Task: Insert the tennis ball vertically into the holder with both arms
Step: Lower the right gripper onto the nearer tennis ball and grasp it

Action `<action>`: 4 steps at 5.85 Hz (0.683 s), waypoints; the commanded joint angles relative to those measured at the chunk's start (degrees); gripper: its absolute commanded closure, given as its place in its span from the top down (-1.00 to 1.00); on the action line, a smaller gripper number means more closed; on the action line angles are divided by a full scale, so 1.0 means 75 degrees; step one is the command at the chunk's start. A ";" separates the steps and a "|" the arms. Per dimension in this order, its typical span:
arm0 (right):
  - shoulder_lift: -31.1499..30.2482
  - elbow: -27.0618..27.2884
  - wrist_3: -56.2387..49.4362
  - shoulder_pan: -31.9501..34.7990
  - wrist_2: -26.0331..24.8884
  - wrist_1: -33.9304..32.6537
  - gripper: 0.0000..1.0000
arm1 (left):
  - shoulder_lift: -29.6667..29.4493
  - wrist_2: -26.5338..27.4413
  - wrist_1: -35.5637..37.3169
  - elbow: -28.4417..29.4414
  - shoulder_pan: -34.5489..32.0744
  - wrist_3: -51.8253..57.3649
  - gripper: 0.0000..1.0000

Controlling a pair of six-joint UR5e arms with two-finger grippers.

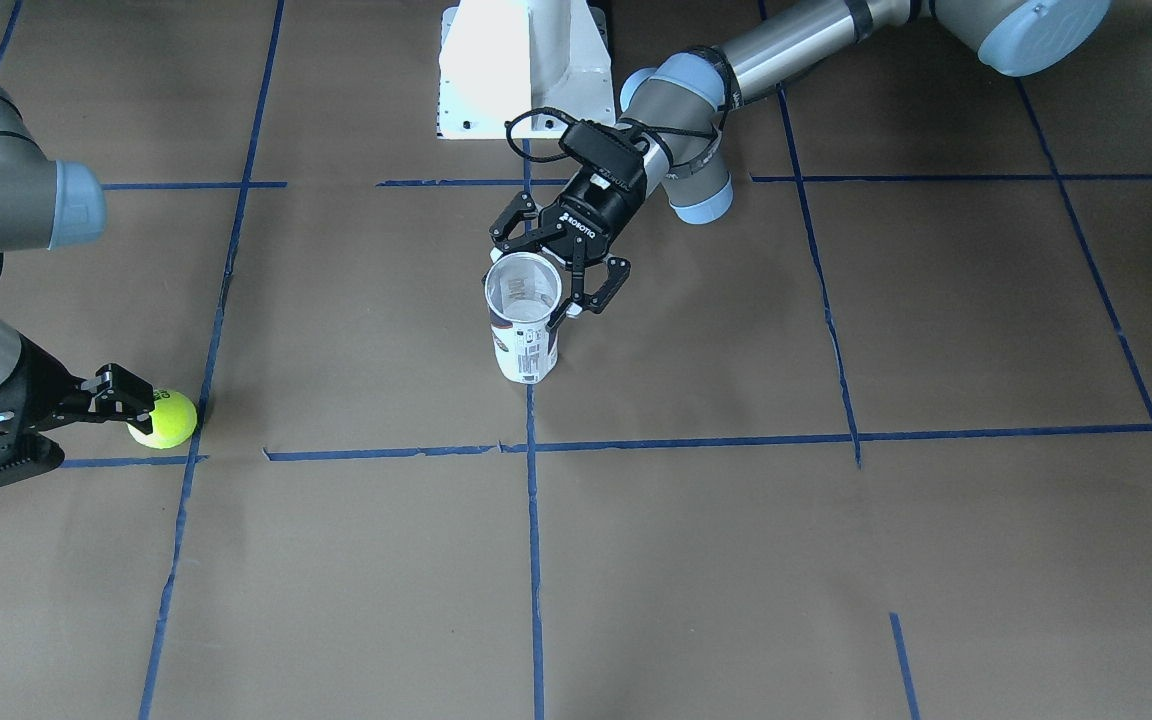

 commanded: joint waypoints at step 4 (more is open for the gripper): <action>-0.0092 -0.0162 0.0159 -0.0807 -0.0218 -0.0017 0.98 | -0.0024 0.0000 0.0003 -0.0001 0.0000 0.0000 0.72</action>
